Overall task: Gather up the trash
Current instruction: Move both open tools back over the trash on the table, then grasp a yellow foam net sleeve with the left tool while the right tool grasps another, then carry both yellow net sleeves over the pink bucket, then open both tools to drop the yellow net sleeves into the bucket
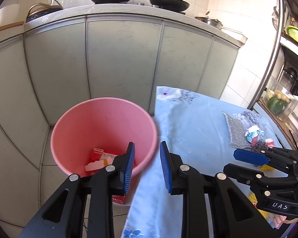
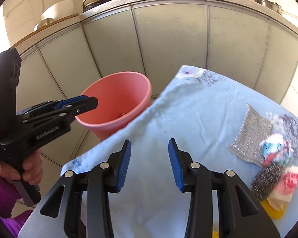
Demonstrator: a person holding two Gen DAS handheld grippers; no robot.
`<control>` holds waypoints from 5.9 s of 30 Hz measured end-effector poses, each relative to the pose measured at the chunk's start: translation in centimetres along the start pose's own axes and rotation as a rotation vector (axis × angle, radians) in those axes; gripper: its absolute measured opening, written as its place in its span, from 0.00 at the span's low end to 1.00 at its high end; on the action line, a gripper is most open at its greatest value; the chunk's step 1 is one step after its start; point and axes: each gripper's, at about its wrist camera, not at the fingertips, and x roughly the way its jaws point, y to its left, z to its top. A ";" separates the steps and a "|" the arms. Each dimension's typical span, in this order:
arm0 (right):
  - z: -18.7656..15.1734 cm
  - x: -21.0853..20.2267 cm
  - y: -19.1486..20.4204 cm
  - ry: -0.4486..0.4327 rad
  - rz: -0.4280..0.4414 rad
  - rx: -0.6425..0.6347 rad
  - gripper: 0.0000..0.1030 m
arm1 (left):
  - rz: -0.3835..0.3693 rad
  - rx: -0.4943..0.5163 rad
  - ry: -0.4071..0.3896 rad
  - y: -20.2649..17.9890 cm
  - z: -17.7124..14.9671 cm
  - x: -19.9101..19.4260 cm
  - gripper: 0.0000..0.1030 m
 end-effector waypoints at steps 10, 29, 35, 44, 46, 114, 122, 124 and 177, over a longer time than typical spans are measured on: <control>-3.5 -3.4 -4.7 -0.017 -0.065 0.114 0.39 | -0.144 0.127 0.024 -5.5 -0.8 -0.7 0.24; -12.1 -8.5 -10.7 0.018 -0.146 0.331 0.39 | -0.409 0.377 0.191 -14.5 -4.6 0.2 0.24; -13.6 -9.9 -11.7 0.008 -0.190 0.350 0.39 | -0.554 0.468 0.324 -17.5 -6.4 0.4 0.24; -14.6 -10.2 -12.6 0.000 -0.199 0.383 0.39 | -0.571 0.527 0.502 -19.8 -8.7 2.7 0.24; -14.7 -10.1 -12.8 -0.001 -0.199 0.388 0.39 | -0.568 0.547 0.516 -20.3 -9.0 2.9 0.24; -8.6 -15.9 -11.8 -0.246 -0.194 0.226 0.08 | -0.471 0.252 0.077 -14.1 -2.3 -1.6 0.08; -5.7 -14.6 -9.5 -0.256 -0.142 0.166 0.08 | -0.400 0.164 0.006 -10.9 -1.0 -2.3 0.08; -4.7 -13.9 -8.7 -0.256 -0.125 0.143 0.08 | -0.380 0.140 -0.008 -9.9 -0.7 -2.4 0.08; 7.7 10.9 6.2 0.039 0.172 -0.068 0.21 | 0.110 -0.213 0.030 9.6 -1.9 3.2 0.24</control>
